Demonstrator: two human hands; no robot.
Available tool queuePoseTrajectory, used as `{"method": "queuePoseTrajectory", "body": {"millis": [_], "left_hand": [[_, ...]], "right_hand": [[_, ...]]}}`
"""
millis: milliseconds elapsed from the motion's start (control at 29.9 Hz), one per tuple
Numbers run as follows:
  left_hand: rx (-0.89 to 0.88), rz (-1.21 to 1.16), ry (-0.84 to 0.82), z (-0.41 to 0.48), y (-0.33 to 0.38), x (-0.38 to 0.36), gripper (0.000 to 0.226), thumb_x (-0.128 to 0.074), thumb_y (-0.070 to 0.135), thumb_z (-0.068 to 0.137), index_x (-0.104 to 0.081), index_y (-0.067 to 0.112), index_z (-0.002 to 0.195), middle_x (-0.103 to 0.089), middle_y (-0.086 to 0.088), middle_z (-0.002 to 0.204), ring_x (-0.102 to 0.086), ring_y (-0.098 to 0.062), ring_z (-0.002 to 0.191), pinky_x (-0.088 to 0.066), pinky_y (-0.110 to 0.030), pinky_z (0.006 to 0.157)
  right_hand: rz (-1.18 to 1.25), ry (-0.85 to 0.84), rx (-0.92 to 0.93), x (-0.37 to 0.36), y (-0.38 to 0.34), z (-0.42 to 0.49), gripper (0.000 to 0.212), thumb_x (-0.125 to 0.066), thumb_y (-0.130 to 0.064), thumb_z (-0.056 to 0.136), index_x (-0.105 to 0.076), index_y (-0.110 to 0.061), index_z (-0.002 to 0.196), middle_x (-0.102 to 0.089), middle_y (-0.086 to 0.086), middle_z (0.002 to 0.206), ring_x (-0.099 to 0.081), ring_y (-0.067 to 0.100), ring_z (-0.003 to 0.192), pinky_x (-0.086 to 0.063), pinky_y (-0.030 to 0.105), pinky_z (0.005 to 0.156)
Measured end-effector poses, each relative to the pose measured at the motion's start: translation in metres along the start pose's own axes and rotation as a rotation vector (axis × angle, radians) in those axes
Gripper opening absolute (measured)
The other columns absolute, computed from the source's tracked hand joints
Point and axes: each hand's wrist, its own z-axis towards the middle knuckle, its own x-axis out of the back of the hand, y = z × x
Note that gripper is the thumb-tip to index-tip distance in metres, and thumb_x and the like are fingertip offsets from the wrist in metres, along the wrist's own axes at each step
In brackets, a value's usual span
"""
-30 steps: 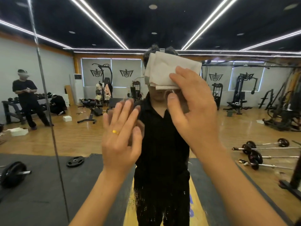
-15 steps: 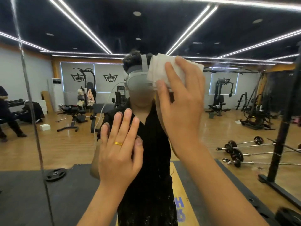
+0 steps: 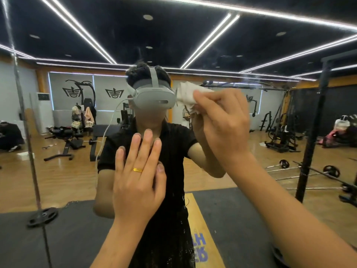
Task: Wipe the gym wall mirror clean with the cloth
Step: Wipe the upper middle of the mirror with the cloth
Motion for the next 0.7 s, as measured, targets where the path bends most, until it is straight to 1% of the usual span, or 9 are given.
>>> {"method": "queuePoseTrajectory", "body": {"millis": [67,134,234,267,334,435,501,602,702], "left_hand": [[0.000,-0.003,0.001,0.000,0.001,0.000,0.047,-0.051,0.014,0.100,-0.054,0.005,0.146,-0.043,-0.014,0.158,-0.032,-0.028,0.152,-0.012,-0.045,0.128],[-0.004,-0.003,-0.002,0.001,0.001,0.000,0.047,-0.051,0.014,0.100,-0.054,0.005,0.146,-0.043,-0.014,0.158,-0.032,-0.028,0.152,-0.013,-0.045,0.128],[-0.005,-0.011,-0.007,0.001,0.000,0.000,0.047,-0.051,0.015,0.100,-0.053,0.005,0.146,-0.043,-0.014,0.158,-0.032,-0.028,0.153,-0.015,-0.047,0.128],[-0.001,-0.016,-0.008,0.001,0.001,0.000,0.047,-0.050,0.015,0.100,-0.053,0.006,0.146,-0.042,-0.013,0.158,-0.032,-0.028,0.153,-0.016,-0.048,0.128],[0.005,-0.024,-0.006,0.001,0.002,0.001,0.046,-0.049,0.016,0.101,-0.054,0.006,0.146,-0.043,-0.013,0.158,-0.032,-0.027,0.153,-0.020,-0.050,0.126],[0.002,-0.034,-0.010,0.000,0.001,0.000,0.046,-0.049,0.016,0.102,-0.054,0.005,0.146,-0.043,-0.013,0.158,-0.033,-0.028,0.152,-0.024,-0.053,0.125],[0.004,-0.030,-0.008,-0.001,0.001,0.000,0.045,-0.050,0.016,0.102,-0.054,0.005,0.146,-0.044,-0.014,0.158,-0.033,-0.028,0.152,-0.023,-0.052,0.125],[0.005,-0.028,-0.001,0.000,0.001,0.000,0.045,-0.051,0.016,0.102,-0.055,0.006,0.145,-0.043,-0.013,0.158,-0.034,-0.028,0.152,-0.021,-0.051,0.126],[0.003,-0.032,-0.007,-0.001,0.000,0.000,0.046,-0.052,0.015,0.101,-0.054,0.006,0.146,-0.043,-0.013,0.158,-0.033,-0.028,0.153,-0.019,-0.050,0.127]], "right_hand": [[-0.013,0.063,-0.018,-0.004,0.014,0.029,0.043,-0.047,-0.030,0.109,-0.078,-0.001,0.108,-0.069,0.016,0.093,-0.049,0.021,0.093,-0.048,0.036,0.073],[-0.023,0.128,-0.048,-0.008,0.024,0.051,0.047,-0.044,-0.035,0.108,-0.079,-0.003,0.106,-0.070,0.013,0.093,-0.049,0.020,0.095,-0.049,0.037,0.073],[-0.007,0.106,-0.112,-0.011,0.015,0.041,0.031,-0.059,-0.027,0.103,-0.078,-0.003,0.106,-0.069,0.013,0.095,-0.055,0.022,0.094,-0.050,0.033,0.075],[0.000,0.068,-0.118,-0.009,0.008,0.031,0.026,-0.062,-0.021,0.100,-0.077,-0.002,0.108,-0.069,0.014,0.098,-0.058,0.024,0.095,-0.050,0.031,0.078],[-0.013,0.009,-0.098,-0.003,0.002,0.015,0.027,-0.059,-0.017,0.101,-0.074,-0.001,0.118,-0.070,0.016,0.104,-0.060,0.026,0.099,-0.050,0.031,0.083],[-0.052,-0.034,-0.062,0.002,0.003,0.019,0.045,-0.037,-0.028,0.112,-0.067,-0.001,0.132,-0.070,0.018,0.115,-0.057,0.025,0.106,-0.048,0.030,0.089],[-0.071,-0.072,-0.060,0.002,0.001,0.023,0.058,-0.025,-0.036,0.112,-0.068,-0.001,0.131,-0.069,0.018,0.119,-0.056,0.025,0.111,-0.048,0.031,0.092],[-0.034,-0.075,-0.031,0.002,0.002,0.019,0.053,-0.032,-0.033,0.112,-0.070,0.001,0.125,-0.069,0.019,0.118,-0.054,0.024,0.112,-0.046,0.028,0.096],[0.000,-0.043,0.023,0.002,0.008,0.008,0.039,-0.045,-0.023,0.112,-0.073,0.004,0.116,-0.070,0.020,0.113,-0.063,0.030,0.108,-0.054,0.038,0.093]]}}
